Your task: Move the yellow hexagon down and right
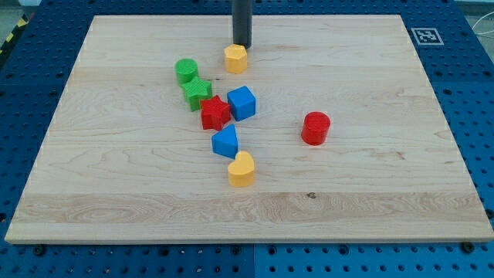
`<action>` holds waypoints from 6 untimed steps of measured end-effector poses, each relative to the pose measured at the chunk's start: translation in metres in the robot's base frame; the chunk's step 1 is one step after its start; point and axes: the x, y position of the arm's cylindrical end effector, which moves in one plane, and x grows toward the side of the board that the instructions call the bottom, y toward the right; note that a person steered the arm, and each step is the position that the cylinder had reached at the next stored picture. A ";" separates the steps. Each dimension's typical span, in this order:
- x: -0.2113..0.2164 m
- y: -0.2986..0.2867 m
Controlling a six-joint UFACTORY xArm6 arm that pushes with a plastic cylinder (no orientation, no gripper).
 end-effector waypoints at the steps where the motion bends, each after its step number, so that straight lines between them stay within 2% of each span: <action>1: 0.006 -0.019; 3: 0.040 -0.021; 6: 0.111 0.048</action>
